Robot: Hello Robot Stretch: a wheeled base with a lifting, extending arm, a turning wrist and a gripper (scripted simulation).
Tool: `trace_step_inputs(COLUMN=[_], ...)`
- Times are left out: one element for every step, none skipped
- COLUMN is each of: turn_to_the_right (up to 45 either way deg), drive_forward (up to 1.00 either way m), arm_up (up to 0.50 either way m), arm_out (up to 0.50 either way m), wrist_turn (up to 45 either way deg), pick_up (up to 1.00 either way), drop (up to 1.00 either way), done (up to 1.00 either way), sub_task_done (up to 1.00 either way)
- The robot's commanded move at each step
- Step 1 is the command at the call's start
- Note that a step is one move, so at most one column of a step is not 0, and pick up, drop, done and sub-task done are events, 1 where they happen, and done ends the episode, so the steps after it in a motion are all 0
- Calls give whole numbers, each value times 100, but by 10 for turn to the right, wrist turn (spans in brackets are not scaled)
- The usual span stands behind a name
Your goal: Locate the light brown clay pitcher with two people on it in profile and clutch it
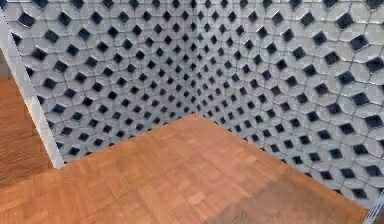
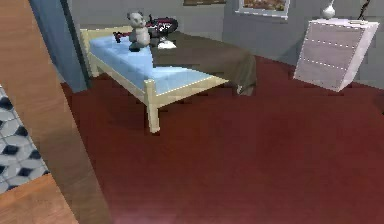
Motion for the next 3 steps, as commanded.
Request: trace_step_inputs(turn_to_the_right=[0,-330,0], drive_forward=[35,0,90], arm_up=[0,0,0], arm_out=[0,0,0], wrist_turn=[0,0,0], pick_up=[0,0,0], drop=[0,0,0], done=[0,0,0], sub_task_done=[0,0,0])
